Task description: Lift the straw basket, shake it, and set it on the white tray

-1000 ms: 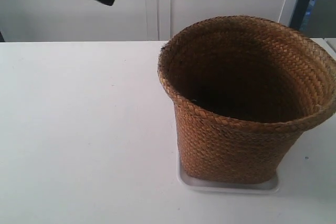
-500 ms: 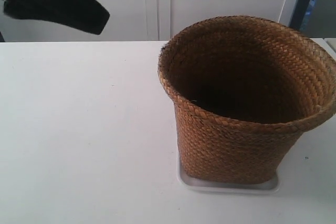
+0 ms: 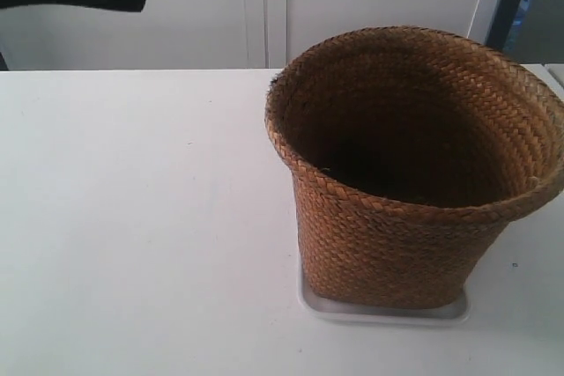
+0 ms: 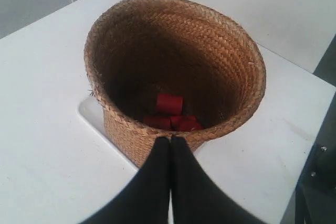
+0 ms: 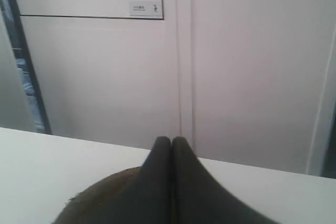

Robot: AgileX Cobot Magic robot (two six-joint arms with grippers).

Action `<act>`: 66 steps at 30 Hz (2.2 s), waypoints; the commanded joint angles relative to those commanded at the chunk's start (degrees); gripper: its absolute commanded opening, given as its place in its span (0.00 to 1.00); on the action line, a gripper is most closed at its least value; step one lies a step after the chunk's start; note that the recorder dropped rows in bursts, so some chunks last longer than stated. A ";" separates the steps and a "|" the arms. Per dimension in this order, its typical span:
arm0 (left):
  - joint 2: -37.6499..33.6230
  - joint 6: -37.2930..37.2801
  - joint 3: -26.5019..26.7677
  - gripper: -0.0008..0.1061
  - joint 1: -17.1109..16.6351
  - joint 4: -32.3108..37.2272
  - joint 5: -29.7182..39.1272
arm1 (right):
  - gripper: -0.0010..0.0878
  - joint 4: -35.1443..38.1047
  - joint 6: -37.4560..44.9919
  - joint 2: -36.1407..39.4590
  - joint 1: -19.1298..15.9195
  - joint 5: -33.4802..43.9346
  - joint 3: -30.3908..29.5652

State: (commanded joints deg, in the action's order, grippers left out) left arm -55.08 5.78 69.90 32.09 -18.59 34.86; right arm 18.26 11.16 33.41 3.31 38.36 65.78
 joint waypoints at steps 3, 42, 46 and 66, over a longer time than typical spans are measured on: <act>2.77 0.21 -5.00 0.01 0.00 -0.24 -9.40 | 0.01 -0.80 2.08 -2.36 3.19 2.32 0.00; 29.42 0.38 -23.75 0.01 -8.37 16.33 -13.24 | 0.01 -0.77 0.53 -13.83 5.28 9.52 0.00; 35.48 0.38 -28.80 0.01 -17.19 18.25 -14.27 | 0.01 -0.77 0.53 -13.83 5.28 9.63 0.00; 55.08 1.56 -59.66 0.01 -24.72 18.59 -25.29 | 0.01 -0.77 0.53 -13.83 5.28 9.85 0.00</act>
State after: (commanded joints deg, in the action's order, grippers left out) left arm 0.00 7.34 10.24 7.37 0.00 9.57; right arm 17.49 11.69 19.59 8.59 48.20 65.78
